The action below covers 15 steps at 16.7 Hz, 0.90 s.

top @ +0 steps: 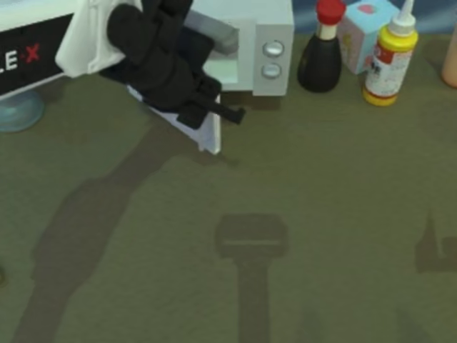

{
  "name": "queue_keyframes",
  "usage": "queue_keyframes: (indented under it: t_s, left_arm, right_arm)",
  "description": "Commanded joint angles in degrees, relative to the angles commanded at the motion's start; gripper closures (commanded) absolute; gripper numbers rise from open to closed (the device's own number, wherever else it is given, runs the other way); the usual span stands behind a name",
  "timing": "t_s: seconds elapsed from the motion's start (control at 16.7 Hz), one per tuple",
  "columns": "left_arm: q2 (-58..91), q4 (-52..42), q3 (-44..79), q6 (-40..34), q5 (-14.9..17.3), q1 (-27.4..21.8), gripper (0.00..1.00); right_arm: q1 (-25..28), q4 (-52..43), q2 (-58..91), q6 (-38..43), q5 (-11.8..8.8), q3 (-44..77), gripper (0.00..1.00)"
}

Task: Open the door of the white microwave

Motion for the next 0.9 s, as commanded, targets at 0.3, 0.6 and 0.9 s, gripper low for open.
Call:
queue_keyframes:
  t_s: [0.3,0.6,0.9]
  left_arm:
    - [-0.86,0.13,-1.19,1.95,1.05,0.71,1.00]
    - [-0.86,0.13,-1.19,1.95,1.05,0.71,1.00]
    - [-0.86,0.13,-1.19,1.95,1.05,0.71,1.00]
  right_arm:
    - [0.00,0.00,0.00,0.00,0.00,0.00,0.00]
    - [0.00,0.00,0.00,0.00,0.00,0.00,0.00]
    - [0.00,0.00,0.00,0.00,0.00,0.00,0.00]
